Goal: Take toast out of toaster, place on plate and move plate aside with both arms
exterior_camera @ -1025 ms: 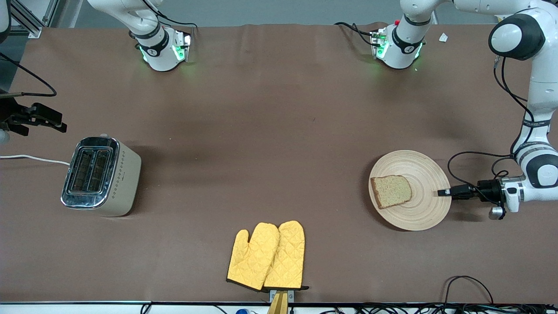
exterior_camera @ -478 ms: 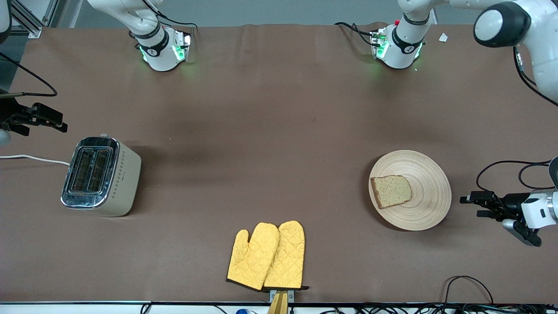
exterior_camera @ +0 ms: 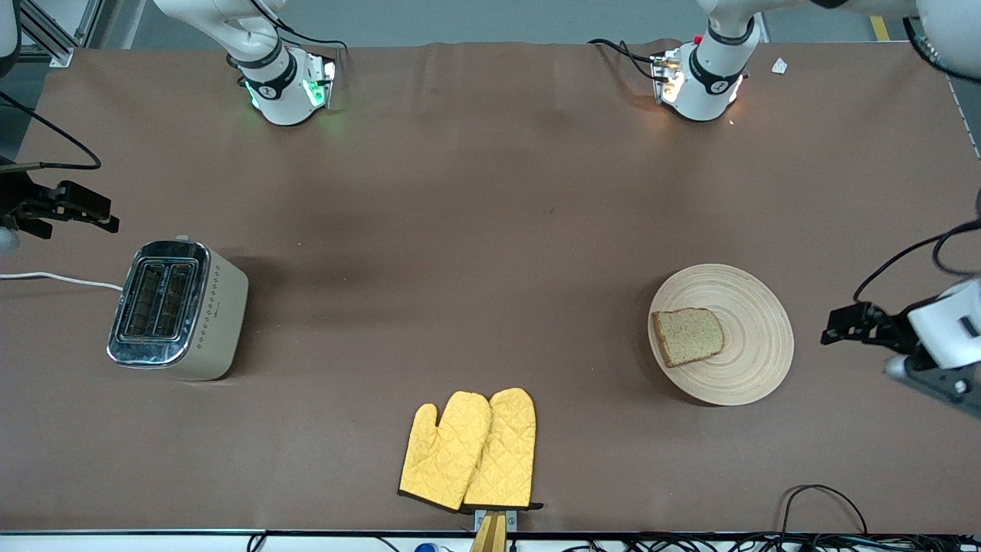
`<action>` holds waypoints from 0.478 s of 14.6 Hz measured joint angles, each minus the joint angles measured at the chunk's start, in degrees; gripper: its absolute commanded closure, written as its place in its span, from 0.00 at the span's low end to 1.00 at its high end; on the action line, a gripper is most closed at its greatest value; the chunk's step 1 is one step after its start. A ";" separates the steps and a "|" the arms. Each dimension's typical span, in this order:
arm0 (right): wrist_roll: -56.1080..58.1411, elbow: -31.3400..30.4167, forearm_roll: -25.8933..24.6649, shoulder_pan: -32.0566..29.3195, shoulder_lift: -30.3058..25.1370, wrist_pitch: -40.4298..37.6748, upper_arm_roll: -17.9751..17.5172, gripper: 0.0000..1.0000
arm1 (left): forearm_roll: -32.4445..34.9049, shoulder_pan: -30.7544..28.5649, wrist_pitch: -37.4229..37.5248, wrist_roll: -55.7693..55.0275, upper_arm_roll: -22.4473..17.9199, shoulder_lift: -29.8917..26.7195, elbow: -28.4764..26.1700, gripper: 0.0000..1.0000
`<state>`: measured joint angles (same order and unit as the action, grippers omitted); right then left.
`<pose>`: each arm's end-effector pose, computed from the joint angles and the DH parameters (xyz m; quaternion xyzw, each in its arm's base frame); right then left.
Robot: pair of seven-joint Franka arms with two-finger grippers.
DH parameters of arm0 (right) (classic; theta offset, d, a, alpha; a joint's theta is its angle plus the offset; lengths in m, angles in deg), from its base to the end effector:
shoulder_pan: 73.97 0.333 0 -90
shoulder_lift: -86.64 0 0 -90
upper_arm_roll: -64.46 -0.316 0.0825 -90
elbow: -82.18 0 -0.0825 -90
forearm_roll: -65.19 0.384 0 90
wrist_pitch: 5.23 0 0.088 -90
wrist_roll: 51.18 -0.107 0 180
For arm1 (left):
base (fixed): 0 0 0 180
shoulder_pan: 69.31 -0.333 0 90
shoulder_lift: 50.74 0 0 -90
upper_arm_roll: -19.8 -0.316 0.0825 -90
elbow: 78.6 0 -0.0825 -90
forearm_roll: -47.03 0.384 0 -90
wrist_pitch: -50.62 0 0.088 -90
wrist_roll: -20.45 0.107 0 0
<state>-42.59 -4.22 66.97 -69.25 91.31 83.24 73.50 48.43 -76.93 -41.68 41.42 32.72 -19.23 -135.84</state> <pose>0.5751 -0.0362 0.6062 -0.9990 -0.0374 0.0210 0.0116 0.7100 -0.0140 0.5551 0.9761 -0.2090 0.0432 0.0402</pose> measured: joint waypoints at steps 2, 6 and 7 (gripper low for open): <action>0.00 0.00 0.00 0.00 0.00 0.00 0.00 0.00 | 0.09 -0.28 2.44 -4.56 -0.02 -4.42 -0.44 0.00; 0.00 0.00 0.00 -0.03 0.00 0.00 0.01 0.00 | 0.12 -0.50 5.04 -15.26 0.14 -13.79 -9.46 0.00; 0.00 0.00 0.00 -0.04 0.00 0.00 0.01 0.00 | 0.12 -0.46 3.77 -16.86 0.25 -16.69 -13.54 0.00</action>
<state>-42.59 -4.22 66.97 -69.29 91.31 83.24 73.52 48.55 -77.39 -37.91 24.56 32.98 -35.92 -149.38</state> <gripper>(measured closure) 0.000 0.000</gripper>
